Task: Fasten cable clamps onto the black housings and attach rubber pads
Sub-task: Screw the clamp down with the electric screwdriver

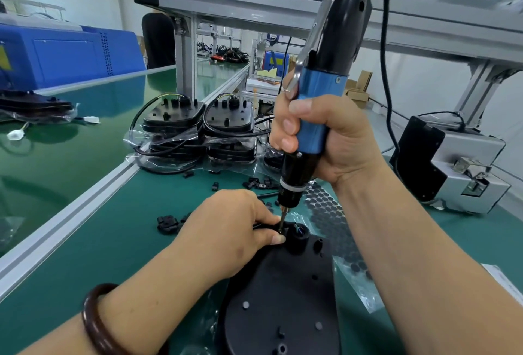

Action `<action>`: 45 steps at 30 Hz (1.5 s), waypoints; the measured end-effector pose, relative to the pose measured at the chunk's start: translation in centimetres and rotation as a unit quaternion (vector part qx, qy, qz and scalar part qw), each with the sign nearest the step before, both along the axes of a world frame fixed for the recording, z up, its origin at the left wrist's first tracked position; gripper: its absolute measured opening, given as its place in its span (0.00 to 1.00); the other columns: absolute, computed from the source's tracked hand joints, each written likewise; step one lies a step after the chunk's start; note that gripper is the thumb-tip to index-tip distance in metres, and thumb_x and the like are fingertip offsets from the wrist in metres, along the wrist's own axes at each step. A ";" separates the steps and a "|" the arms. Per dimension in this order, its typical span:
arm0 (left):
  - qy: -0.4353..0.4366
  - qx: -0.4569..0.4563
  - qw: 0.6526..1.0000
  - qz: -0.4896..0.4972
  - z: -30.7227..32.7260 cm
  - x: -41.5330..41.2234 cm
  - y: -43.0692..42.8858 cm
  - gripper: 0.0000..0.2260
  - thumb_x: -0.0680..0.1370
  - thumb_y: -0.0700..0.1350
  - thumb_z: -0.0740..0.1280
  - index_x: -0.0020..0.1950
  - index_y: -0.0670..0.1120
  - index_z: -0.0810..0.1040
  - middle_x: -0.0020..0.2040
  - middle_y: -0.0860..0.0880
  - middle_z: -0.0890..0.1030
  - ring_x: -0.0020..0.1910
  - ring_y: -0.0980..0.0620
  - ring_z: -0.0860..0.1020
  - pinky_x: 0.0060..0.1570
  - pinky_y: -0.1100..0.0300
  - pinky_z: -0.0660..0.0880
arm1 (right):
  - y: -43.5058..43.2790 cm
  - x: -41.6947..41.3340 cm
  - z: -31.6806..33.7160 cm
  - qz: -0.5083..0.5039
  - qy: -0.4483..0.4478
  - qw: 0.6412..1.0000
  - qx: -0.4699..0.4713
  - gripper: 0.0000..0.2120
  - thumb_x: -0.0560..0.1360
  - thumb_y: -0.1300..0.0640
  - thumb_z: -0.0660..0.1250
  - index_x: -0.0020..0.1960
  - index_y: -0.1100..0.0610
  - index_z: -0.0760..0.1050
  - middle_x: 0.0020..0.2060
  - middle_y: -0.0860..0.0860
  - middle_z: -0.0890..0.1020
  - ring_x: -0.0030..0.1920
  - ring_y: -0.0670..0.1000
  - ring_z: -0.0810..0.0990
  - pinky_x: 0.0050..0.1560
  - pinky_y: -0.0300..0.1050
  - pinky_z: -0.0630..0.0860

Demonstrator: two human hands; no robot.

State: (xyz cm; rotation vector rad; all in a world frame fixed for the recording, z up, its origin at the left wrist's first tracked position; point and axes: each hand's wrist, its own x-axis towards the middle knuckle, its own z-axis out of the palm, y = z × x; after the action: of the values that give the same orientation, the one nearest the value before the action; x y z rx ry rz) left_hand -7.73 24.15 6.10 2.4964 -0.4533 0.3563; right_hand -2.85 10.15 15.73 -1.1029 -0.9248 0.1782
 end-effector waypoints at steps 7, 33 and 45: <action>-0.011 0.003 1.000 0.006 -0.1 0.0 -0.1 0.14 0.70 0.60 0.71 0.55 0.60 0.81 0.33 0.63 0.70 0.39 0.60 0.71 0.42 0.64 0.69 | -0.2 -0.1 0.1 0.000 -0.012 1.000 -0.006 0.17 0.63 0.63 0.65 0.51 0.63 0.71 0.26 0.50 0.73 0.23 0.50 0.70 0.32 0.44 0.66; -0.041 0.070 0.996 0.022 0.0 -1.3 -1.0 0.17 0.73 0.65 0.63 0.58 0.61 0.75 0.41 0.62 0.68 0.45 0.59 0.72 0.46 0.61 0.72 | -1.6 -1.9 1.5 -0.233 0.033 0.972 -0.022 0.17 0.70 0.49 0.73 0.50 0.54 0.70 0.30 0.52 0.78 0.28 0.53 0.77 0.34 0.46 0.77; 0.016 0.104 0.994 -0.016 1.2 -1.7 -1.3 0.18 0.72 0.68 0.62 0.59 0.66 0.71 0.47 0.61 0.72 0.51 0.59 0.73 0.49 0.57 0.74 | -4.2 -2.7 2.1 -0.254 0.062 0.964 0.047 0.06 0.66 0.58 0.74 0.37 0.53 0.76 0.28 0.53 0.74 0.25 0.52 0.72 0.31 0.43 0.74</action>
State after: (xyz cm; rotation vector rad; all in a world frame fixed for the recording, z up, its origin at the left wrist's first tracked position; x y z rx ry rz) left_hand -9.40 22.82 7.31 2.6879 -0.5415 0.2666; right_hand -5.54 5.92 17.79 -1.1905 -0.5088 -0.2158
